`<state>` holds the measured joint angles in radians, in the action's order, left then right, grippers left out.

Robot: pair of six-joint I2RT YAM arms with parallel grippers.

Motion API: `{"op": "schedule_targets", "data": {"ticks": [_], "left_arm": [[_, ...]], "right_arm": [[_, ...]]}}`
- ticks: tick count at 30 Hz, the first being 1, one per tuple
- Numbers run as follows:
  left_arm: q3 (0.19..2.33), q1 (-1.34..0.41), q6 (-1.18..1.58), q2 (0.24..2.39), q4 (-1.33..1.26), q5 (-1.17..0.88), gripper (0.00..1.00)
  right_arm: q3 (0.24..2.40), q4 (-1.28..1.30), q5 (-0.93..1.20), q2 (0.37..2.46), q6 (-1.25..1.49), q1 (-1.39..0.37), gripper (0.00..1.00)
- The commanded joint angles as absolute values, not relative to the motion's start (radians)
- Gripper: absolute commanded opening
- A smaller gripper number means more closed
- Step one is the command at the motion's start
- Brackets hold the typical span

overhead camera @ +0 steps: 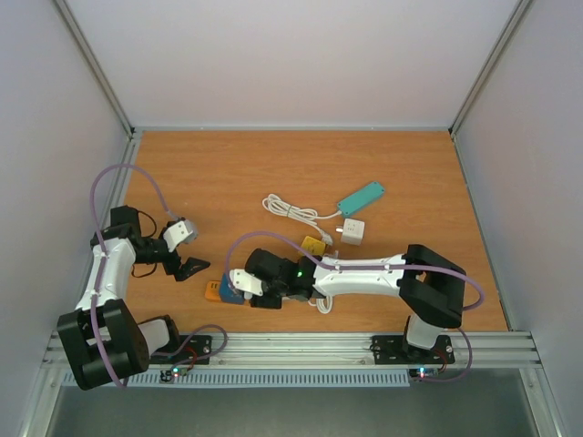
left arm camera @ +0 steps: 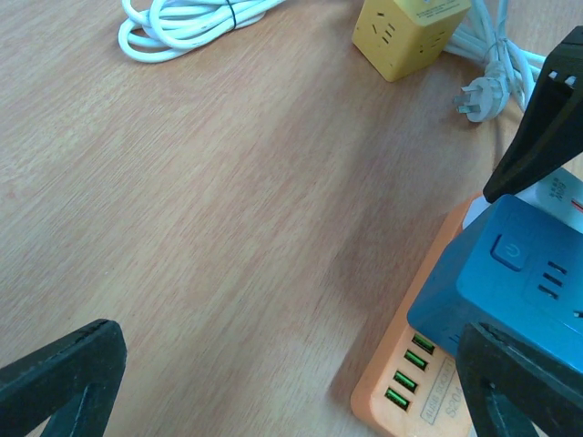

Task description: Insert the plug

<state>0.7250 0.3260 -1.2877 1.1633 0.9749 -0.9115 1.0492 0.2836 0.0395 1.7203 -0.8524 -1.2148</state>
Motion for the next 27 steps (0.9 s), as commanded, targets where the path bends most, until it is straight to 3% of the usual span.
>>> {"op": "schedule_targets", "data": {"ticks": [1, 27], "left_arm": [[0.744, 0.328, -1.282, 1.153, 0.961, -0.936, 1.0], [0.781, 0.329, -1.339, 1.101, 1.061, -0.953, 1.0]], "right_arm": [[0.966, 0.376, -0.123, 1.818, -0.87, -1.239, 0.01], [0.909, 0.398, -0.121, 1.889, -0.844, -1.189, 0.01]]}}
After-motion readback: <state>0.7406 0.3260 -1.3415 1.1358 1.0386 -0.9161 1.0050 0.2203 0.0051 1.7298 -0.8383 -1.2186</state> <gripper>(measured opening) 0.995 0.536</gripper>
